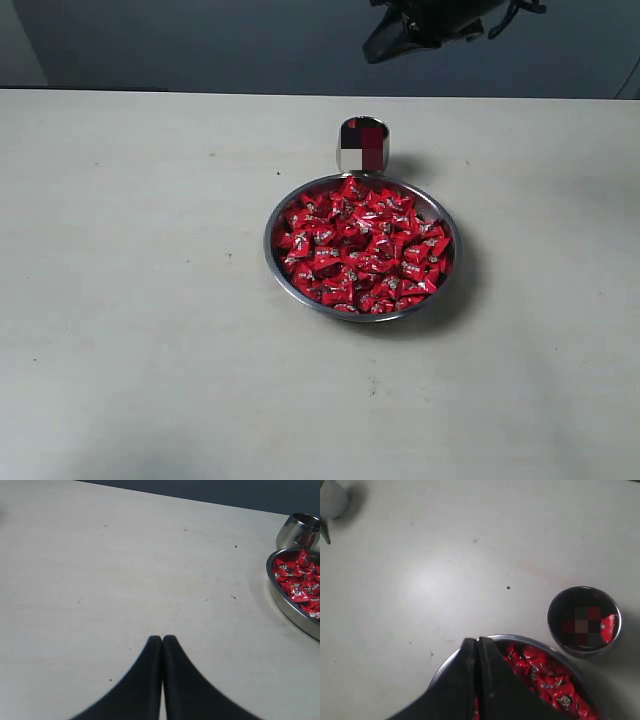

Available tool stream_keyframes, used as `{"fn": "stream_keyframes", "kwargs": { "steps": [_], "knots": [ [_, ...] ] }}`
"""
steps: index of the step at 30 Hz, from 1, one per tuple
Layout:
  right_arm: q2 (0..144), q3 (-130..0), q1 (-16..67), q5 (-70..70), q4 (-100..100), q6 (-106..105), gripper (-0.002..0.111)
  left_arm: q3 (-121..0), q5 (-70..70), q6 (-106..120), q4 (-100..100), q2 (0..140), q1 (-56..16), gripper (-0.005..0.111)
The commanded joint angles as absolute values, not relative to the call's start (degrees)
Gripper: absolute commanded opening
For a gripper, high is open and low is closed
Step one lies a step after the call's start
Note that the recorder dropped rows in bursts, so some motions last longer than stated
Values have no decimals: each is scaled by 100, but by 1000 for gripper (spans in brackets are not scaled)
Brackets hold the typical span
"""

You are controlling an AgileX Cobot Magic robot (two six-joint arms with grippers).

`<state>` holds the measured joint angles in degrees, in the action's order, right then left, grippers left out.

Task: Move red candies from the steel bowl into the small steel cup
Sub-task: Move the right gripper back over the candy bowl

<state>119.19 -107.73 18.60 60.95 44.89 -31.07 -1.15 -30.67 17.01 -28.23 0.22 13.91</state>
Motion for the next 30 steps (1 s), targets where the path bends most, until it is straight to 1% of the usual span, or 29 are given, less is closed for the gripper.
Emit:
{"fn": "stream_keyframes", "kwargs": {
  "steps": [1, 11, 20, 25, 30],
  "knots": [
    [11446, -10217, 1846, 5903, 4450, -3306, -1, -115, -3036, 1692, -2826, 0, 1410, 0],
    [10089, -8535, 1846, 5341, 4291, -3511, -1, -115, -3036, 1692, -2826, 0, 1410, 0],
    [9059, -7359, 1846, 5341, 3698, -3584, -1, -115, -3036, 1692, -2826, 0, 1410, 0],
    [8958, -6769, 1846, 5227, 3691, -3778, -1, -115, -3036, 1692, -2826, 0, 1410, 0],
    [9238, -6352, 1846, 4909, 3691, -3981, -1, -115, -3036, 1692, -2826, 0, 1410, 0]
  ]
}}
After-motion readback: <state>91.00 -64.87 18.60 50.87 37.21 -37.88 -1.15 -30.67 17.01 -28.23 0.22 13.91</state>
